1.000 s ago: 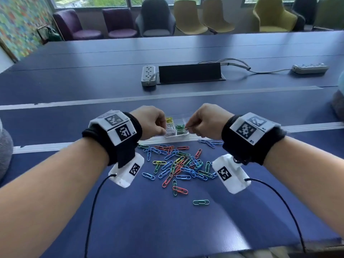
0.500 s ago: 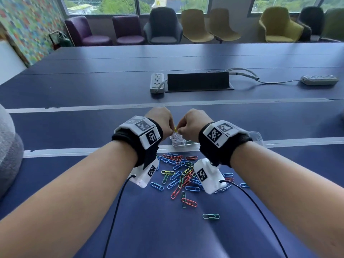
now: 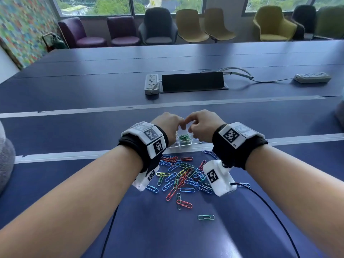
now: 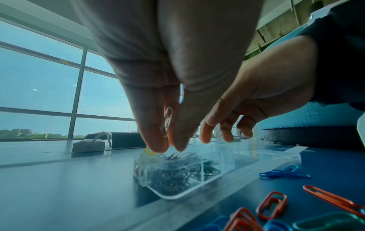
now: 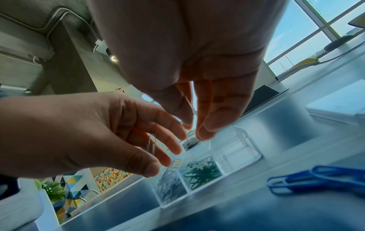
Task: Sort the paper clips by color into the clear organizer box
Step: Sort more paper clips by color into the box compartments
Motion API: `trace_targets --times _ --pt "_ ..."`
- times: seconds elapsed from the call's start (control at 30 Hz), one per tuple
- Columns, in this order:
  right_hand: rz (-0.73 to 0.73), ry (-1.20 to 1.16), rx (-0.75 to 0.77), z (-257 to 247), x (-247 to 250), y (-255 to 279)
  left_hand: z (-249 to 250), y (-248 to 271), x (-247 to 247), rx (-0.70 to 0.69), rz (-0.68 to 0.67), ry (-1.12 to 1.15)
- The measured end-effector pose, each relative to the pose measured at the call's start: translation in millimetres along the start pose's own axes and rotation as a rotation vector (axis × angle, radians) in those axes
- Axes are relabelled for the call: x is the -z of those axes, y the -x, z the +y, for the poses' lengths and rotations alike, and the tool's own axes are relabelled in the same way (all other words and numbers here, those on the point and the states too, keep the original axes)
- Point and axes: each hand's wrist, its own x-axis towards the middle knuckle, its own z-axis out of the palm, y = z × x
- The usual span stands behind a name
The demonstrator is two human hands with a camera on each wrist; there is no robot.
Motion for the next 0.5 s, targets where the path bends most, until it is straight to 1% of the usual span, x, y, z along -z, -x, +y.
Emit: trace_targets --times 0.2,0.33,0.5 --pt "-0.043 0.033 0.019 -0.2 -2.1 3.9 -5.0 2.3 -6.1 -0.005 0.024 0.001" --pt "-0.056 0.052 0.029 -1.2 -2.5 5.0 -8.6 5.2 -8.8 -0.026 0.016 0.021" --pt "-0.056 0.068 0.024 1.5 -3.9 4.4 -15.2 8.2 -11.2 -0.022 0.081 0.084"
